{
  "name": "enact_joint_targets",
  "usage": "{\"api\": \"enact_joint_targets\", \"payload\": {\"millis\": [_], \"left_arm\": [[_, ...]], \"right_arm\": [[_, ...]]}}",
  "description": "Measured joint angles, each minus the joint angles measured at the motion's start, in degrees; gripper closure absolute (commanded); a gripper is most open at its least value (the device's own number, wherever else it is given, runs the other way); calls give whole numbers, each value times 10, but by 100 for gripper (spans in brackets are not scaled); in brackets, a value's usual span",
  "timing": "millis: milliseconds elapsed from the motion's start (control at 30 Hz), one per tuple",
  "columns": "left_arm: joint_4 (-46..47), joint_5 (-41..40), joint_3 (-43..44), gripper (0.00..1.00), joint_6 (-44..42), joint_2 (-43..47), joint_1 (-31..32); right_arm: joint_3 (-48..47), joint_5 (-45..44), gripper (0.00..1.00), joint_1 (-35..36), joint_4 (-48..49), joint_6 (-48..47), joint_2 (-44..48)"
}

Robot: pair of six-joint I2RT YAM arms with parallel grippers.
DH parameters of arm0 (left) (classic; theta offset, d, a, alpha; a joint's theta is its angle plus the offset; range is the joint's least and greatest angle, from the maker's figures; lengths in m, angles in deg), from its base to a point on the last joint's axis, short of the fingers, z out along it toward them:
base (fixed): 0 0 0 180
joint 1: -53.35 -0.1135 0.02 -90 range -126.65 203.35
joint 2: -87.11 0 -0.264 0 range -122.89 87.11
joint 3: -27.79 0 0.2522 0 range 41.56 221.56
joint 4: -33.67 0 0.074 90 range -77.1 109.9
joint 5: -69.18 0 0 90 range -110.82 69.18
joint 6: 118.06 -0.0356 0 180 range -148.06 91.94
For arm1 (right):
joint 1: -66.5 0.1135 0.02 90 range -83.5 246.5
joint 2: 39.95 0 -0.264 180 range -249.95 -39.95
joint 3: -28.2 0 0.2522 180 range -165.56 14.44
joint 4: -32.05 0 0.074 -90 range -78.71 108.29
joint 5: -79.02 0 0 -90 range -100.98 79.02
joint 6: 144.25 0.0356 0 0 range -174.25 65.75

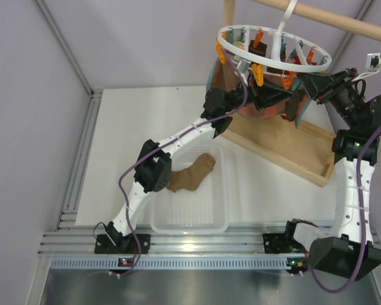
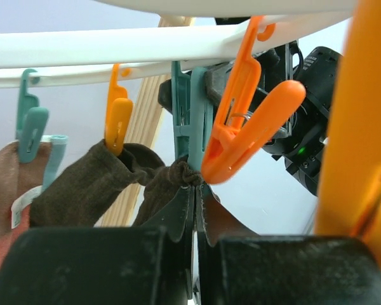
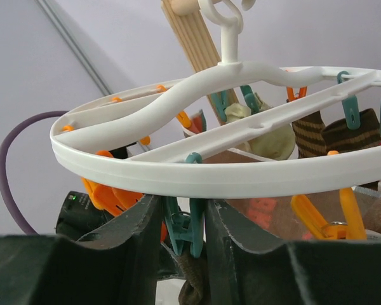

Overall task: Clip the socks to the hanger
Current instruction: Clamp the sock onto the hanger.

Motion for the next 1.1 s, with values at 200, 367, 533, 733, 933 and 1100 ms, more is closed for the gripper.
{"api": "enact_joint_targets", "payload": {"millis": [200, 367, 533, 733, 933, 1100], "left_arm": [[-1, -1, 10, 100, 0, -1, 7], [-1, -3, 14, 80, -1, -1, 9], [0, -5, 5, 62, -2, -1, 10], [-1, 3, -105, 54, -7, 26, 10], [-17, 18, -250, 46, -15, 89, 10], [-35, 26, -351, 43, -32, 168, 6]], "right_arm": [[0, 10, 60, -1, -10, 0, 0], [0, 14, 56, -1, -19, -1, -1], [0, 14, 53, -1, -26, -2, -1], [-1, 14, 45, -12, -35, -7, 0], [-1, 14, 35, -37, -70, -20, 13], [-6, 15, 9, -52, -114, -46, 31]]}}
